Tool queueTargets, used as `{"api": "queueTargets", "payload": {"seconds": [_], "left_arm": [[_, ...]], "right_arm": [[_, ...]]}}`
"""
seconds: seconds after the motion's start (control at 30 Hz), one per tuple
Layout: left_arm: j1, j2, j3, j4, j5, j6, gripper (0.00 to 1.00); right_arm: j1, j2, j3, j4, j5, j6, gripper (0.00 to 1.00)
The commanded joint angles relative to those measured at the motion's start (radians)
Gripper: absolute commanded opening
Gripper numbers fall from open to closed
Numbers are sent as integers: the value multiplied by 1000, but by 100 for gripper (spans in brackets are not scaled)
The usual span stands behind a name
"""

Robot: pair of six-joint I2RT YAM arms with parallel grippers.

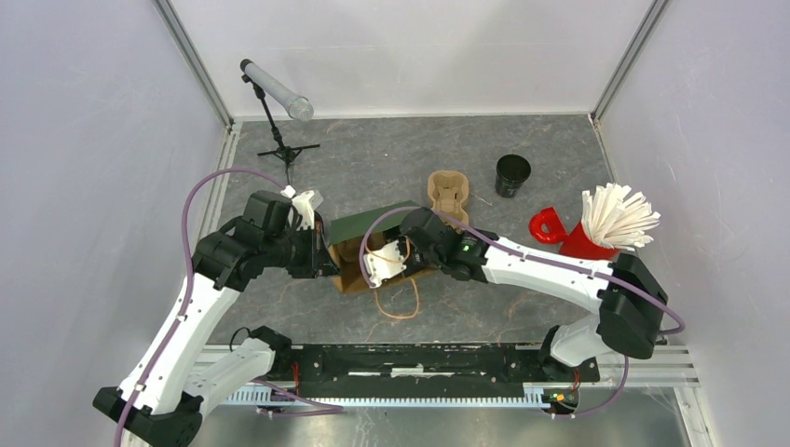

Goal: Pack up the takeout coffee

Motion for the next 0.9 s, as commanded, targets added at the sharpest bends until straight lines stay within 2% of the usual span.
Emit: {"api": "queueTargets", "payload": {"seconds": [0.0,0.5,0.87], "left_arm": [[-2,10,55,-7,16,-35,2],[-2,110,203,-75,49,-25,2],[-1,143,219,-100,77,-68,2]], "right_arm": [[16,-83,50,-107,-35,37,41],[52,-153,231,-295,-81,133,41],[52,-163,321,-376,-55,139,41]]}}
